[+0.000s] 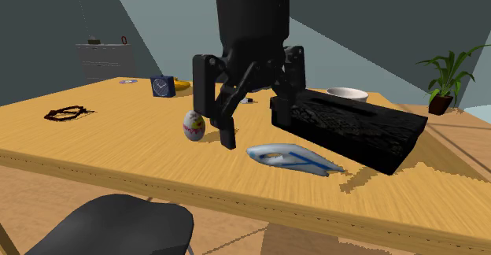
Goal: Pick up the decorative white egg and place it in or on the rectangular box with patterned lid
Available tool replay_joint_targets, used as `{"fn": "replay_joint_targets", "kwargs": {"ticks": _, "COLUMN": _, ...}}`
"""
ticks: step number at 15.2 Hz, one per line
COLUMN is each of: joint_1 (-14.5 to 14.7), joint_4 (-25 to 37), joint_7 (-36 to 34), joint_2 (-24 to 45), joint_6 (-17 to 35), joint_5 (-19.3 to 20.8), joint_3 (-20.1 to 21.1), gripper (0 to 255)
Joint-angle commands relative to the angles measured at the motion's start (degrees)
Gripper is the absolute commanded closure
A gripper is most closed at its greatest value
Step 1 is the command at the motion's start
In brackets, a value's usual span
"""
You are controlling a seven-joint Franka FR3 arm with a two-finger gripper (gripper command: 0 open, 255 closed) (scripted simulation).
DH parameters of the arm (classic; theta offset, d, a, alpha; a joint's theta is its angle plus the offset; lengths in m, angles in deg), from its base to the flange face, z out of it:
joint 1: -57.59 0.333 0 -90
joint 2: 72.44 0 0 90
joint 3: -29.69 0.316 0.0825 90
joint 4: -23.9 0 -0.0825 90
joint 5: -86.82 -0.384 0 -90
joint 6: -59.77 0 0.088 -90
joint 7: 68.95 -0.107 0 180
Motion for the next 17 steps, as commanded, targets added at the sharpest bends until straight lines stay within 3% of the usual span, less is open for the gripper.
{"fn": "replay_joint_targets", "kwargs": {"ticks": 1, "joint_1": 0.0, "joint_4": 0.0, "joint_7": 0.0, "joint_2": 0.0, "joint_6": 0.0, "joint_5": 0.0, "joint_3": 0.0, "gripper": 0}}
{"fn": "replay_joint_targets", "kwargs": {"ticks": 9, "joint_1": -1.0, "joint_4": 10.6, "joint_7": -0.7, "joint_2": 18.8, "joint_6": 8.4, "joint_5": 2.1, "joint_3": 0.8, "gripper": 0}}
{"fn": "replay_joint_targets", "kwargs": {"ticks": 17, "joint_1": -1.7, "joint_4": 25.7, "joint_7": -1.9, "joint_2": 37.1, "joint_6": 11.8, "joint_5": 4.8, "joint_3": 1.4, "gripper": 0}}
